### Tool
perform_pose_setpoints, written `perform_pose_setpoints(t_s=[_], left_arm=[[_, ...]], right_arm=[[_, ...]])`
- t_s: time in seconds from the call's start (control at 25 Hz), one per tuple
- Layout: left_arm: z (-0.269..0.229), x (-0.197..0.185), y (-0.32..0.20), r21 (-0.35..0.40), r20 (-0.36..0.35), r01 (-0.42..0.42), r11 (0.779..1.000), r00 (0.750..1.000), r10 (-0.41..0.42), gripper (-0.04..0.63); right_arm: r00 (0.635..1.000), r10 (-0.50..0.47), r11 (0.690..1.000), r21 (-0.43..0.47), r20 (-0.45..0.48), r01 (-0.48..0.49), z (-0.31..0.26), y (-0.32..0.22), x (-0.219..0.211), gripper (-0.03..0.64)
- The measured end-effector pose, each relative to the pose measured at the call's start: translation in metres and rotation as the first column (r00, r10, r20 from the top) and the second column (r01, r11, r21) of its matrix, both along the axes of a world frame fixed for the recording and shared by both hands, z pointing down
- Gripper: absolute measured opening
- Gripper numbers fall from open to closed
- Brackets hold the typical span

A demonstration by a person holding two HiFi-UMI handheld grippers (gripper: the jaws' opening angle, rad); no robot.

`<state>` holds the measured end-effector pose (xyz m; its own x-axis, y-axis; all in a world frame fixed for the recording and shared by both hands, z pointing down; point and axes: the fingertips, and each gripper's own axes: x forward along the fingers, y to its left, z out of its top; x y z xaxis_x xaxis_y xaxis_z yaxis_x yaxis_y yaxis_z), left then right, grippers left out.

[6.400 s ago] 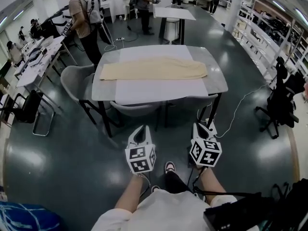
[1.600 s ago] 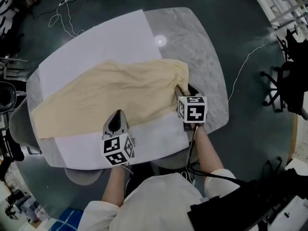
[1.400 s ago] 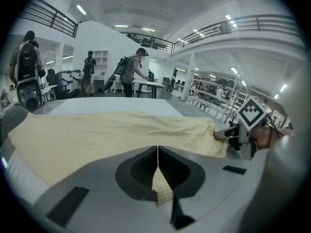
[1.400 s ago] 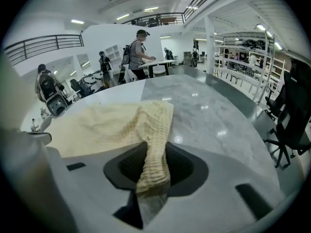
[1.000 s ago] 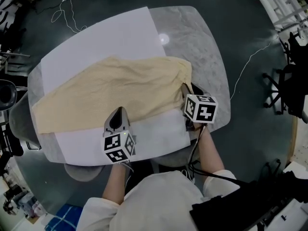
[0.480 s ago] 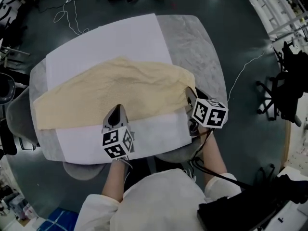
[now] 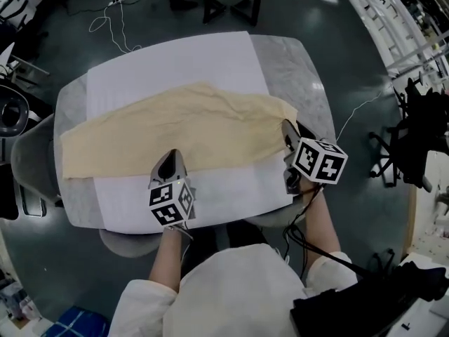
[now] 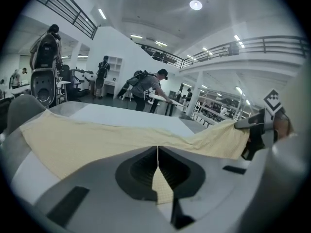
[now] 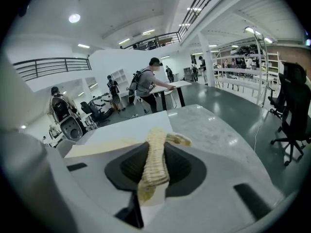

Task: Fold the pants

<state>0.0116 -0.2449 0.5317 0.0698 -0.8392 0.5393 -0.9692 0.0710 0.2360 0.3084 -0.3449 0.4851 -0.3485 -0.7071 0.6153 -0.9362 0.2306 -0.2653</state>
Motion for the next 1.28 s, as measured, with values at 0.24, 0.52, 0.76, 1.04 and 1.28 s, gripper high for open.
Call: perform_pose_setpoints(t_s=[0.24,0.52,0.76,1.04,1.28], left_arm=[[-0.009,-0.068,0.019,0.019,-0.010,0.064,0.998,0.998,-0.064,0.009],[-0.018,-0.145,0.050,0.026,-0.011,0.168,0.985,0.986,-0.167,0.009],[-0.023,-0.216,0.081,0.039,-0.002,0.262,0.964,0.965,-0.262,0.009],[-0.026,-0.296,0.112,0.040,0.003,0.363,0.931,0.931,-0.364,0.009],[-0.024,-0.365,0.140,0.049,-0.001,0.452,0.891,0.892,-0.453,0.009]], right_arm=[[0.998,-0.068,0.996,0.059,0.001,0.068,-0.031,0.002,-0.075,0.081],[0.985,-0.173,0.980,0.097,-0.003,0.173,-0.056,0.006,-0.165,0.078],[0.963,-0.268,0.958,0.113,0.028,0.263,-0.067,0.013,-0.250,0.075],[0.915,-0.400,0.912,0.113,0.047,0.393,-0.075,0.019,-0.359,0.075],[0.863,-0.502,0.862,0.110,0.057,0.495,-0.072,0.037,-0.455,0.075]])
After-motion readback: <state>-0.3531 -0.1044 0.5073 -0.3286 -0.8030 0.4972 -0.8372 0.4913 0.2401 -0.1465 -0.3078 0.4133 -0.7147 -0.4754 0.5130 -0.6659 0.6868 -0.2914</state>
